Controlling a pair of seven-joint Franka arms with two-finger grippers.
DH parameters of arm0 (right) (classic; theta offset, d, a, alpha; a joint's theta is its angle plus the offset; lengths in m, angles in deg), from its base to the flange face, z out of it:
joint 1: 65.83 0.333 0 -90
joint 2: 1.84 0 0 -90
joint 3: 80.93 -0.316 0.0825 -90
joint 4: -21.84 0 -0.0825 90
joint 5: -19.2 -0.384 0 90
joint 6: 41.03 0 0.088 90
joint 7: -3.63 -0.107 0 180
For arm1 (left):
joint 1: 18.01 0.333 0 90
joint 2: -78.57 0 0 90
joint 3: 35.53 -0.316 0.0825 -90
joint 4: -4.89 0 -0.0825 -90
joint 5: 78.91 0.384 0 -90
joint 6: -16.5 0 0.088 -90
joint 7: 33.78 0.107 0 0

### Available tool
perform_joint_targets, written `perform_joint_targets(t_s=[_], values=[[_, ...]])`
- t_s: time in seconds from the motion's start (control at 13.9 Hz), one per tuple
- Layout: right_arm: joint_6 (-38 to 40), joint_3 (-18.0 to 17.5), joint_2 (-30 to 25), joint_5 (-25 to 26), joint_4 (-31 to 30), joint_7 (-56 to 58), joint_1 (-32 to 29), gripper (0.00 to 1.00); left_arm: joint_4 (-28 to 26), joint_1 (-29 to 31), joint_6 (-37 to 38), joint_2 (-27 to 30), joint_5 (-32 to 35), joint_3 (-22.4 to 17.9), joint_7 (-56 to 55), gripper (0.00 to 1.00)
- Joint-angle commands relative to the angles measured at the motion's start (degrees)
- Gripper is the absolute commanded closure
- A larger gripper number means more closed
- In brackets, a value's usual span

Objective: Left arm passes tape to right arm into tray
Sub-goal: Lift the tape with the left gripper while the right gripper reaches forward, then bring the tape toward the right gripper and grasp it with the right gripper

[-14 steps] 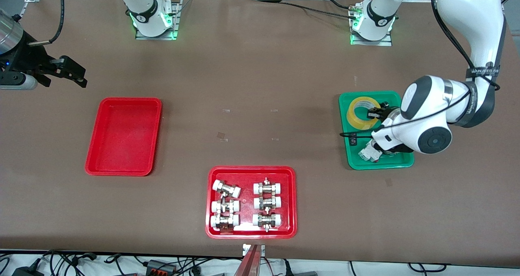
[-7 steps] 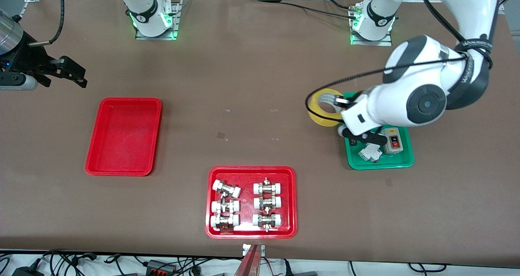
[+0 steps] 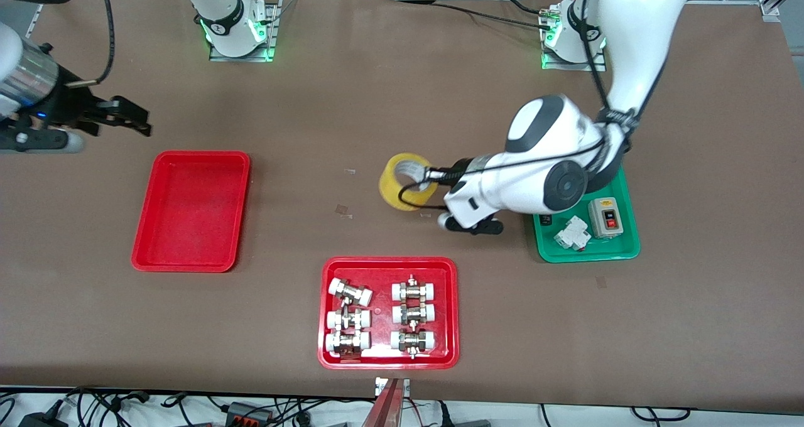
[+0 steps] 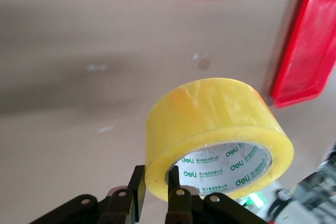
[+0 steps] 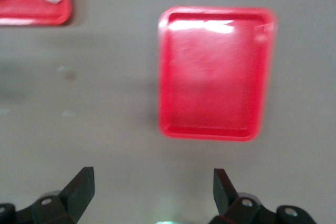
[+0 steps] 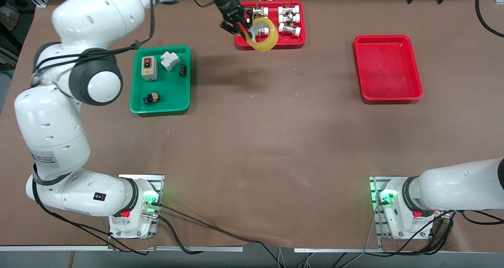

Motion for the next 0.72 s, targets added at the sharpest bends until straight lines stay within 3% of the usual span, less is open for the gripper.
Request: perform_joint_targets(t_s=[0.0,0.43,0.65], values=[[0.9,0.0,2.8,-6.5,0.1,8.2,-0.9,0.00,2.6,-3.4,-5.0,-2.4,-6.7,-0.2,-4.9,1.00],[-8.3,-0.5,10.9,-25.1,0.2,9.2,1.5,0.00,3.3,-8.3,-17.7,-7.0,-20.0,-0.2,-14.9,1.00],[-14.0,-0.5,14.6,-33.0,0.2,14.0,3.3,0.00,3.4,-9.4,-20.9,-7.9,-20.8,-0.3,-15.8,0.99]])
